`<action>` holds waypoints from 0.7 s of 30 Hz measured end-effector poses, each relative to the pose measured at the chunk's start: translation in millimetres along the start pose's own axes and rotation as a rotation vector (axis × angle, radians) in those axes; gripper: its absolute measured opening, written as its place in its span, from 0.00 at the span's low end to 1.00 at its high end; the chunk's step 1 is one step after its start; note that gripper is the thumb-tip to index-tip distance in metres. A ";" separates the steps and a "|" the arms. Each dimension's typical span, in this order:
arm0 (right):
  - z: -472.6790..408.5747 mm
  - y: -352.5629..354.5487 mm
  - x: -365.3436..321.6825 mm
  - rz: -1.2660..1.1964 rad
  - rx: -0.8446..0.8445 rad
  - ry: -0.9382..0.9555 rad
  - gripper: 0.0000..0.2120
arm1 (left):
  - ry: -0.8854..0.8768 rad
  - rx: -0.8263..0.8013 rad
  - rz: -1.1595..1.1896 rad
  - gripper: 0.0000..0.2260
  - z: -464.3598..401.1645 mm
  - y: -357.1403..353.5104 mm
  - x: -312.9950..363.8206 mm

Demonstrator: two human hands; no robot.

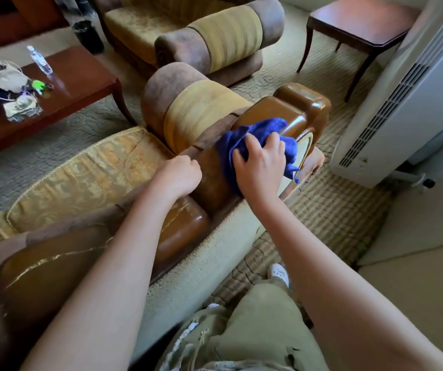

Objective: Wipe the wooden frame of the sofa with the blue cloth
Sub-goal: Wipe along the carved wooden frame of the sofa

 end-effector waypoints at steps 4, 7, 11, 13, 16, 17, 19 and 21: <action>-3.4 4.5 5.7 0.050 0.029 0.049 0.13 | -0.009 0.027 -0.019 0.20 2.7 -1.7 -2.1; 23.4 12.8 12.4 -0.070 0.004 0.091 0.08 | -0.015 0.035 -0.053 0.20 7.0 -2.5 0.8; 47.3 18.5 20.8 -0.201 -0.102 0.091 0.02 | -0.015 0.040 -0.083 0.19 7.0 -3.9 4.3; 42.0 17.6 17.4 -0.192 -0.091 0.142 0.02 | -0.003 0.044 -0.077 0.19 5.7 -2.2 5.7; 28.3 14.8 7.1 -0.103 -0.069 0.238 0.05 | 0.019 0.055 -0.063 0.19 6.4 0.7 8.7; 23.3 12.6 3.2 -0.058 -0.070 0.260 0.05 | 0.023 0.063 -0.056 0.19 7.2 1.3 9.5; 12.9 7.8 -5.0 0.024 -0.074 0.295 0.05 | 0.033 0.066 -0.042 0.18 9.6 2.2 10.3; 5.0 1.8 -12.3 0.084 -0.086 0.342 0.03 | 0.048 0.066 -0.030 0.18 10.7 2.8 9.6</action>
Point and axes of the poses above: each hand's wrist, its own z-axis away from the middle knuckle, its own y-axis out of the back of the hand, x = y × z, the point moved 6 cm from there along -z, towards the middle knuckle, and after that the axes turned 1 degree about z, right-handed, at the moved point
